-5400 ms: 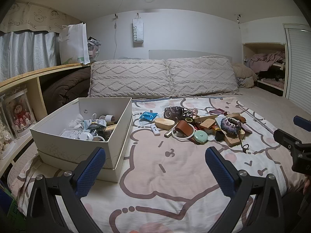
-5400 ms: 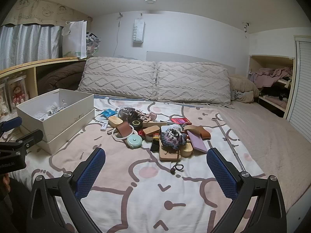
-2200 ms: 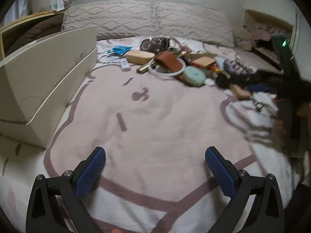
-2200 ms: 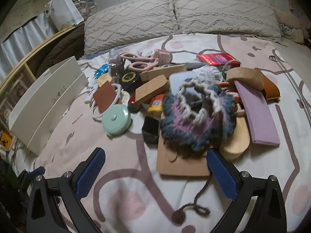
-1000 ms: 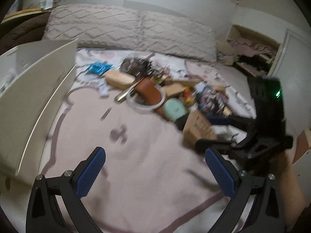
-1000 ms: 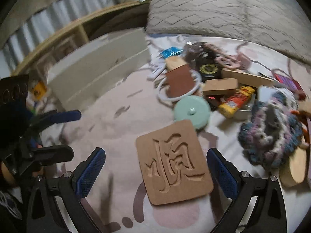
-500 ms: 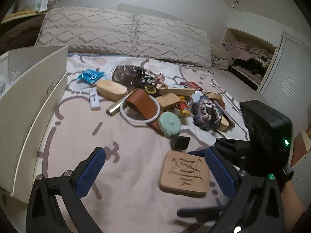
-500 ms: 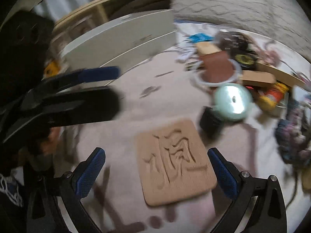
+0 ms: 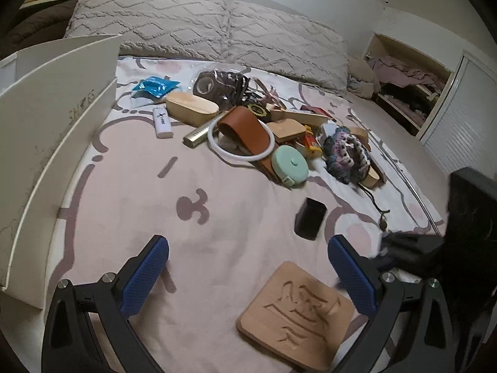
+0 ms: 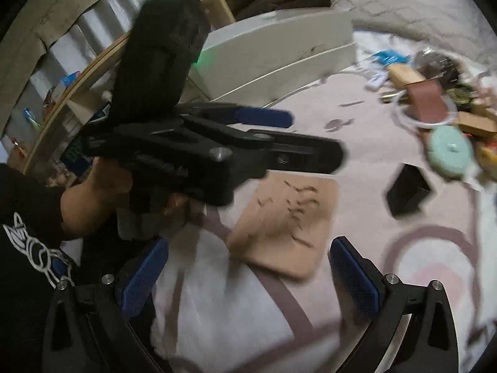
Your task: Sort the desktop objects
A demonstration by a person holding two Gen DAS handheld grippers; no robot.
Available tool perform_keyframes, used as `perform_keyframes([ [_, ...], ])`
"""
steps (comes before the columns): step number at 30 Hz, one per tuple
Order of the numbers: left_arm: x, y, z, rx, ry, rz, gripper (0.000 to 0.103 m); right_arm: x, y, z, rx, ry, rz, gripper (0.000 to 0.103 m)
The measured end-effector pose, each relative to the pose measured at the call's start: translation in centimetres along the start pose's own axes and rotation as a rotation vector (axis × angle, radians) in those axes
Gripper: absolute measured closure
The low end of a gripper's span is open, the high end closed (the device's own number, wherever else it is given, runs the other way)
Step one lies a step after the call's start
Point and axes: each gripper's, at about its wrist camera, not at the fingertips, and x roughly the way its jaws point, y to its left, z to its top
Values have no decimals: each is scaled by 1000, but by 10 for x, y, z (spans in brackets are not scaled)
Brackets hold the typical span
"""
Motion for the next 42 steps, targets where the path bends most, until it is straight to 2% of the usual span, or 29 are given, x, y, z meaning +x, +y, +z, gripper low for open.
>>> perform_keyframes([
  [6, 5, -24, -5, 70, 19, -79, 0, -54, -50, -4, 215, -201, -140, 0],
  [9, 11, -39, -12, 129, 32, -70, 0, -67, -62, -3, 282, -268, -152, 0],
  [12, 17, -46, -18, 176, 59, -61, 0, -70, -70, 0, 337, -308, -237, 0],
  [14, 21, -51, -21, 212, 85, -54, 0, -64, -77, 2, 382, -299, -304, 0],
  [16, 24, -55, -25, 257, 107, -32, 0, -55, -83, 1, 417, -284, -336, 0],
  [21, 25, -55, -32, 335, 131, 72, 0, -33, -82, 9, 424, -252, -393, 0],
  [26, 22, -44, -29, 343, 134, 125, 0, -25, -73, 12, 392, -222, -505, 0],
  [30, 21, -27, -25, 307, 137, 181, 0, -21, -75, 12, 400, -202, -548, 0],
  [35, 19, -6, -20, 240, 152, 219, 0, -16, -77, 7, 412, -172, -572, 0],
  [42, 12, 4, -19, 236, 136, 316, 0, -4, -77, 5, 410, -105, -579, 0],
])
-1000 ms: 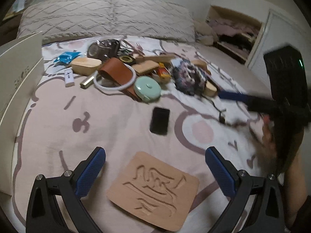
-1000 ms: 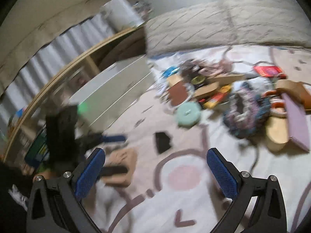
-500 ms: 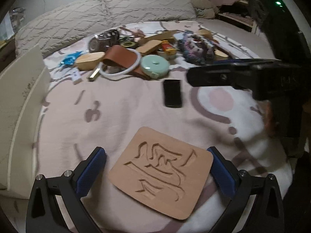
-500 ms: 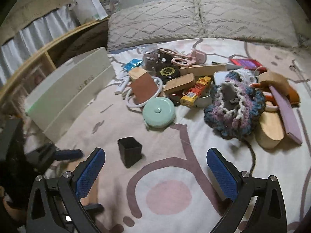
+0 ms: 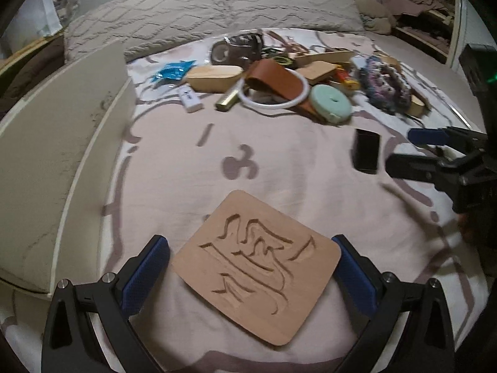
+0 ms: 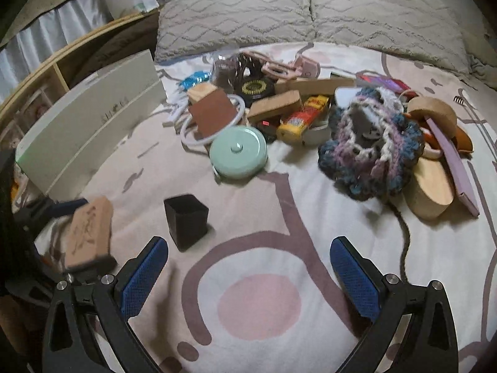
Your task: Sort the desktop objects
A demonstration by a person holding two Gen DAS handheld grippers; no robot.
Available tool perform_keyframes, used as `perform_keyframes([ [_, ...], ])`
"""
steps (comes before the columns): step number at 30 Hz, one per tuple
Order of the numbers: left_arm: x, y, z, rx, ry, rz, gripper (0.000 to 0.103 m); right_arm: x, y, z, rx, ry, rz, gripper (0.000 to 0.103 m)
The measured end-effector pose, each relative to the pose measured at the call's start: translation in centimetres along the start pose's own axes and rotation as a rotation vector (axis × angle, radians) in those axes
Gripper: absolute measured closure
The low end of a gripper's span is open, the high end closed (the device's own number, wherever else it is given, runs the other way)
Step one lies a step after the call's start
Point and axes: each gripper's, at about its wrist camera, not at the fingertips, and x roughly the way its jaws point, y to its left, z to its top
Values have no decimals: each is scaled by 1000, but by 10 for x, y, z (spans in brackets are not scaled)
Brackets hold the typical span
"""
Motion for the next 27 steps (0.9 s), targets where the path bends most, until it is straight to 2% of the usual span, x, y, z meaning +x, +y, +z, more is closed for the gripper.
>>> perform_keyframes([
  [3, -1, 4, -1, -7, 0, 20, 0, 4, 7, -2, -37, 15, -33, 0],
  [8, -10, 6, -3, 8, -11, -3, 0, 11, 18, -4, -94, 55, -113, 0],
  [15, -19, 7, -9, 25, -19, -39, 0, -1, 16, -2, -77, 18, -54, 0],
  [20, -22, 5, -18, 25, -15, -34, 0, -4, 29, 5, -107, -16, -41, 0],
  [27, -23, 26, -37, -77, -10, -2, 0, 2, 34, 10, -122, -1, -10, 20],
])
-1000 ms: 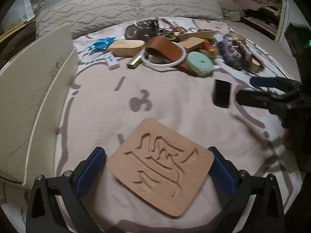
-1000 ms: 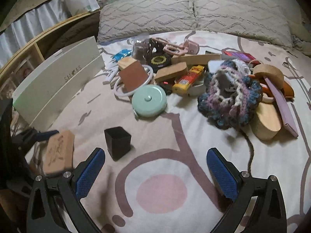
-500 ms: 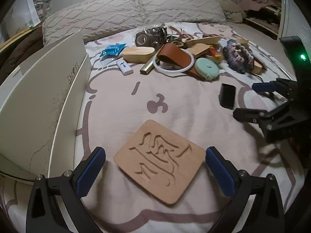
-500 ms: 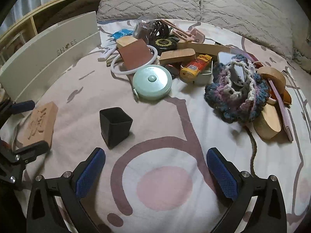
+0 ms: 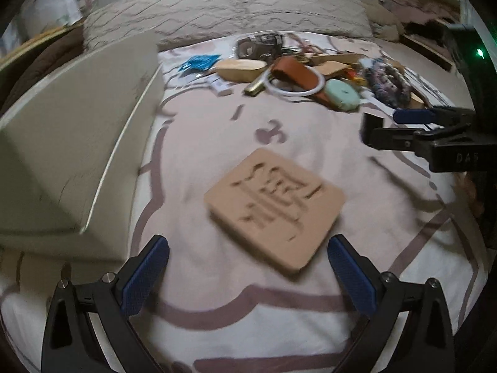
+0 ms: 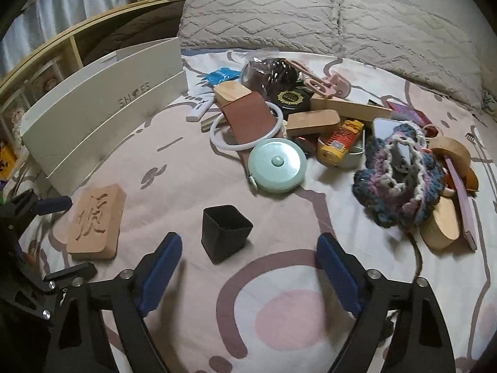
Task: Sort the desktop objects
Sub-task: 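Close the right gripper on the black square cup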
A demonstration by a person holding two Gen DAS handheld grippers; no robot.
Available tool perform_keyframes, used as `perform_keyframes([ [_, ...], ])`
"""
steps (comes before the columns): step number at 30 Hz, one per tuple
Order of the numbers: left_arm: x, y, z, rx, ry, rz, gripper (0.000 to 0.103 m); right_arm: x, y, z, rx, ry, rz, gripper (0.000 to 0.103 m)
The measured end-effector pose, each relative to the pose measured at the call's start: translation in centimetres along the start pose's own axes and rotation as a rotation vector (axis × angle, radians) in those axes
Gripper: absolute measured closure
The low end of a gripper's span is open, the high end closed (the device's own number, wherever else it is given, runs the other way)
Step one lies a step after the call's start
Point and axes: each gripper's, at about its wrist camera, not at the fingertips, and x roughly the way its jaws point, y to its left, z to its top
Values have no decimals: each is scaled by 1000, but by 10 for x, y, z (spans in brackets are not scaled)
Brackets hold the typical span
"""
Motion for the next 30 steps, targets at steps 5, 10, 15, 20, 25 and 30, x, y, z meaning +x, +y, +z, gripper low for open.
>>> perform_keyframes([
  [5, -2, 11, -1, -53, -4, 14, 0, 3, 2, 5, -10, 0, 45, 40],
  [10, -2, 15, -1, -64, -15, 107, 0, 7, 10, 10, -27, -8, 64, 47],
  [15, -3, 20, 1, -107, -28, 109, 0, 12, 11, 7, -32, -2, 67, 60],
  [20, -4, 16, 2, -153, -32, -18, 0, 6, 11, 6, -22, -31, 87, 69],
  [25, -3, 5, 6, -180, -54, -27, 0, 0, 14, 1, -12, -36, 102, 70],
  [30, -1, -4, 14, -217, -74, -29, 0, -9, 16, -13, 0, -23, 114, 70],
])
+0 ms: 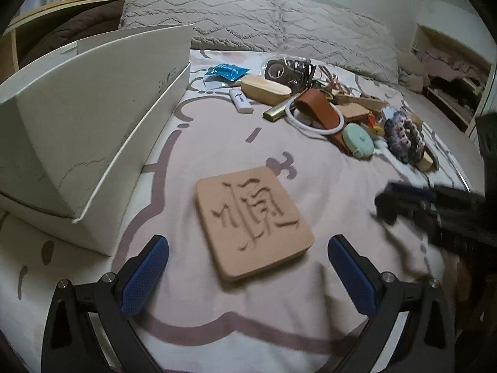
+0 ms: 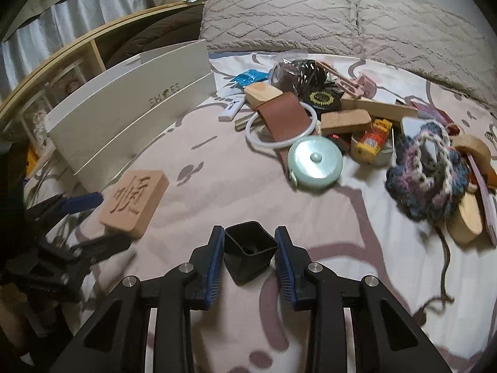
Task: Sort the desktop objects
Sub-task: 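Close the right gripper on the black square cup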
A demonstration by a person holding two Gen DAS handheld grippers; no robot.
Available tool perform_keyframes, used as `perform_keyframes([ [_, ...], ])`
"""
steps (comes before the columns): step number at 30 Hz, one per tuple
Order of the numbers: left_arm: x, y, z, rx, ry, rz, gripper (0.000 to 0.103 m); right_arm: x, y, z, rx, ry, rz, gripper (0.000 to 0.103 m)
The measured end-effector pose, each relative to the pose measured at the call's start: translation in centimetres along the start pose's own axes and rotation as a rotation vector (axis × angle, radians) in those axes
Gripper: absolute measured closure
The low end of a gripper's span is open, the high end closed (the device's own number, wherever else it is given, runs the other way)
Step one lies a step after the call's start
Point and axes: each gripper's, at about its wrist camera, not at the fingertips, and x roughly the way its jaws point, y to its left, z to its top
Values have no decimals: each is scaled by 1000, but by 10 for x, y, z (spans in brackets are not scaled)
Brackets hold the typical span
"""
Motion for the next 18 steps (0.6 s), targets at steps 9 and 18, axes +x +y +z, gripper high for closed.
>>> perform_keyframes([
  [9, 16, -15, 5, 39, -3, 39, 0, -19, -4, -26, 53, 2, 15, 70],
  [18, 12, -18, 3, 77, -21, -93, 3, -25, -17, -31, 83, -15, -23, 69],
])
